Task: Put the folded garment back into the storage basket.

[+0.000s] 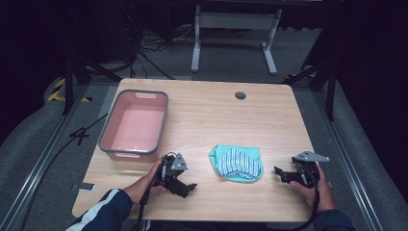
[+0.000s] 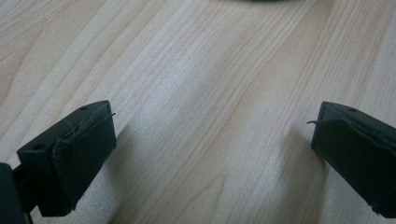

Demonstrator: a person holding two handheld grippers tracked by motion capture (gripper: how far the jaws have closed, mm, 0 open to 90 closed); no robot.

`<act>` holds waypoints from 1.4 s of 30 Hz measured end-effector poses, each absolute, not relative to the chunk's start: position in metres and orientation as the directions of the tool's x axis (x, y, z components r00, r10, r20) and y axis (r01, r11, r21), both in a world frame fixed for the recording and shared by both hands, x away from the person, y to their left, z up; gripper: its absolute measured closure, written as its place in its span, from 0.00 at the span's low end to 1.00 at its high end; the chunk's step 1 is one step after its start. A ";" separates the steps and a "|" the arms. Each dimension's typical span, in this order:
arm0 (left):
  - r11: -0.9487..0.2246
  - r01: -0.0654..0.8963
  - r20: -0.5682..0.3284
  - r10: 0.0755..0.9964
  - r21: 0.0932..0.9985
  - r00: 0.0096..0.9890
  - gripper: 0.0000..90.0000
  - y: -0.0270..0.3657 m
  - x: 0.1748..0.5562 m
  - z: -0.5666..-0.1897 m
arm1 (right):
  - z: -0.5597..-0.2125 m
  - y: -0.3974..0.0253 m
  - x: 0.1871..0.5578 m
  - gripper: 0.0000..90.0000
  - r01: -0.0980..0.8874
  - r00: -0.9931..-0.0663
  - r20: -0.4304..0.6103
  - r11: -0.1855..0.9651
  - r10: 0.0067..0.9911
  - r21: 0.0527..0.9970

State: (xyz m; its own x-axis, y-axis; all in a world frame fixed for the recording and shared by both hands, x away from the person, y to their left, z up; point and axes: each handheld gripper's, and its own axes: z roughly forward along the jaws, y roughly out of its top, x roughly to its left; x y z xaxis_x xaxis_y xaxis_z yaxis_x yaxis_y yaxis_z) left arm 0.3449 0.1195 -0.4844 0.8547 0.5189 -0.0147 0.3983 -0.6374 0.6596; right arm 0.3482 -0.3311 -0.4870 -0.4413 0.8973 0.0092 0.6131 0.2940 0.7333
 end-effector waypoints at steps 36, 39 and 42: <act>-0.689 0.288 0.020 0.402 0.665 0.915 0.29 0.107 0.368 -0.457 | -0.473 -0.324 0.351 0.31 0.621 -0.500 0.011 0.349 0.866 0.701; -0.684 0.292 0.021 0.410 0.669 0.912 0.29 0.104 0.374 -0.454 | -0.468 -0.319 0.351 0.33 0.611 -0.517 0.020 0.353 0.856 0.708; -0.675 0.302 0.017 0.423 0.674 0.906 0.30 0.102 0.379 -0.451 | -0.463 -0.314 0.351 0.35 0.596 -0.533 0.016 0.362 0.846 0.717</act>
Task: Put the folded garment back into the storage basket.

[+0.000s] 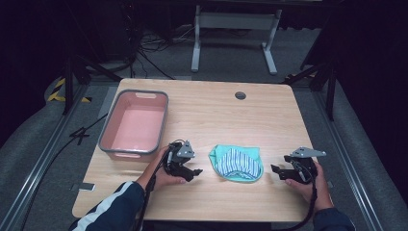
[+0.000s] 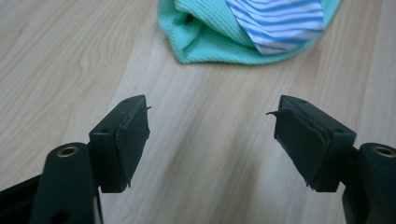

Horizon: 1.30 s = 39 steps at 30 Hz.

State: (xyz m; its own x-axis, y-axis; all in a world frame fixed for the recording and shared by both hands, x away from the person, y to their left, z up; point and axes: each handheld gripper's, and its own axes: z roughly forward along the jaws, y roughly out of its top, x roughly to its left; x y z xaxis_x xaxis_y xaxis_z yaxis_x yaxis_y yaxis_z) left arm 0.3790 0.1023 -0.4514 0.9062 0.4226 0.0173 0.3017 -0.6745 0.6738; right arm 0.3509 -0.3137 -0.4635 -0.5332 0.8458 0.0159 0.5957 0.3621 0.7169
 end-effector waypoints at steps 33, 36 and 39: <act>-0.678 0.372 -0.004 0.478 0.633 0.878 0.32 0.035 0.431 -0.473 | -0.461 -0.239 0.383 0.37 0.606 -0.615 -0.004 0.476 0.789 0.637; -0.667 0.384 -0.020 0.485 0.638 0.874 0.29 0.034 0.433 -0.475 | -0.464 -0.239 0.384 0.34 0.615 -0.617 0.003 0.480 0.787 0.626; -0.672 0.386 -0.020 0.484 0.632 0.875 0.27 0.032 0.433 -0.474 | -0.467 -0.239 0.385 0.31 0.623 -0.615 0.011 0.478 0.789 0.619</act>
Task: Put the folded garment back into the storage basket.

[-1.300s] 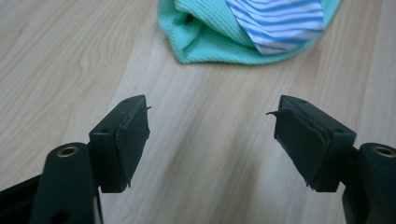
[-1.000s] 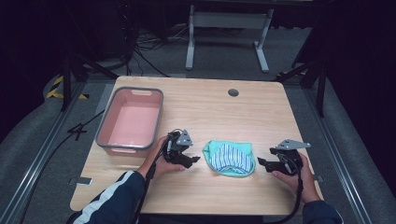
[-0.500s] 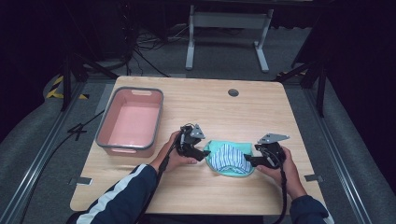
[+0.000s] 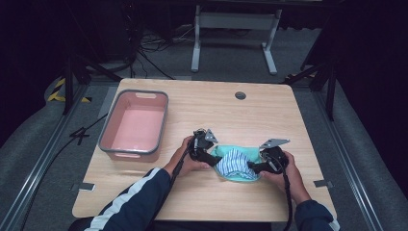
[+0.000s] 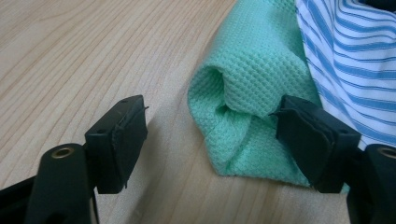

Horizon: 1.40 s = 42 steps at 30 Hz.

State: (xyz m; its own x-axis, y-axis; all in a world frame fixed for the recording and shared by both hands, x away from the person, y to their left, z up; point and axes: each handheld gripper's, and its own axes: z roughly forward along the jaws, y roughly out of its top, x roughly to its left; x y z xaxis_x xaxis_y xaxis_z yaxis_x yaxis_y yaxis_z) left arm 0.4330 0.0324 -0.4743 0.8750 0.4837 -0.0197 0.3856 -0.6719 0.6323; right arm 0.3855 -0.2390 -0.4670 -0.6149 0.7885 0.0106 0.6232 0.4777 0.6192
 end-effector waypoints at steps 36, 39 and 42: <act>-0.684 0.353 -0.070 0.405 0.638 0.911 0.92 0.035 0.428 -0.470 | -0.466 -0.236 0.377 0.88 0.659 -0.614 0.130 0.415 0.778 0.627; -0.691 0.346 -0.067 0.396 0.635 0.916 0.94 0.036 0.427 -0.467 | -0.465 -0.237 0.376 0.88 0.657 -0.612 0.131 0.410 0.780 0.633; -0.690 0.338 -0.062 0.392 0.640 0.918 0.94 0.037 0.425 -0.463 | -0.464 -0.237 0.373 0.88 0.658 -0.615 0.145 0.403 0.775 0.637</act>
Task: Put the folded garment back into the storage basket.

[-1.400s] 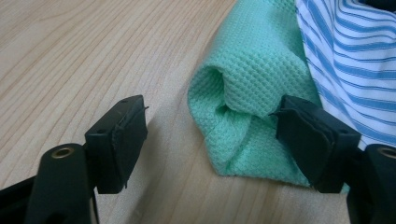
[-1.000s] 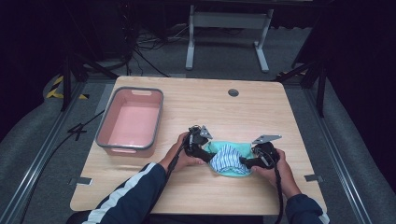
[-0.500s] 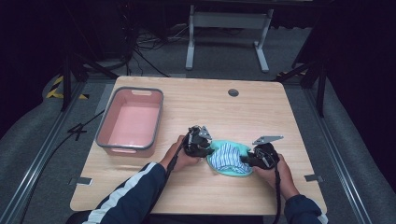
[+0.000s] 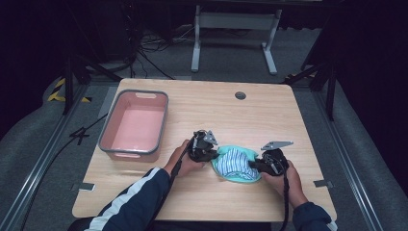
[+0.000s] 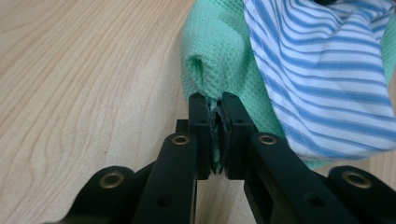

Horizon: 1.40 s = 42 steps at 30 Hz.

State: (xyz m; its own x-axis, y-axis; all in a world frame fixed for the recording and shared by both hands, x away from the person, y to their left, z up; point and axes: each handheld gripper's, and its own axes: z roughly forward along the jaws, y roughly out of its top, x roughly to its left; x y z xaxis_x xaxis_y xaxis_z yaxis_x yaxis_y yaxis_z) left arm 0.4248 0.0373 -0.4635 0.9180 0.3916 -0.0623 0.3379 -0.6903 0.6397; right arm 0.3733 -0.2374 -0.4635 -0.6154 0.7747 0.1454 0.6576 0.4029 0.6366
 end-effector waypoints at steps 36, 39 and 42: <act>-0.728 0.224 0.096 0.370 0.648 0.924 0.96 0.067 0.407 -0.411 | -0.423 -0.201 0.371 0.89 0.581 -0.663 0.136 0.391 0.736 0.714; -0.708 0.230 0.097 0.389 0.668 0.916 0.96 0.074 0.409 -0.403 | -0.417 -0.196 0.373 0.89 0.573 -0.666 0.133 0.390 0.734 0.721; -0.691 0.230 0.105 0.406 0.685 0.908 0.96 0.084 0.411 -0.395 | -0.411 -0.191 0.376 0.89 0.566 -0.670 0.141 0.378 0.729 0.733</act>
State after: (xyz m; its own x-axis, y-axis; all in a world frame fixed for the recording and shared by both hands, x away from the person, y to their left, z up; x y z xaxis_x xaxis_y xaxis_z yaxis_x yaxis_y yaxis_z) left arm 0.4108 0.0841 -0.3949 0.9080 0.4056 0.1046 0.2299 -0.6913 0.6850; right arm 0.3755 -0.1909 -0.4111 -0.6699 0.7289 0.1412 0.5658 0.3781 0.7327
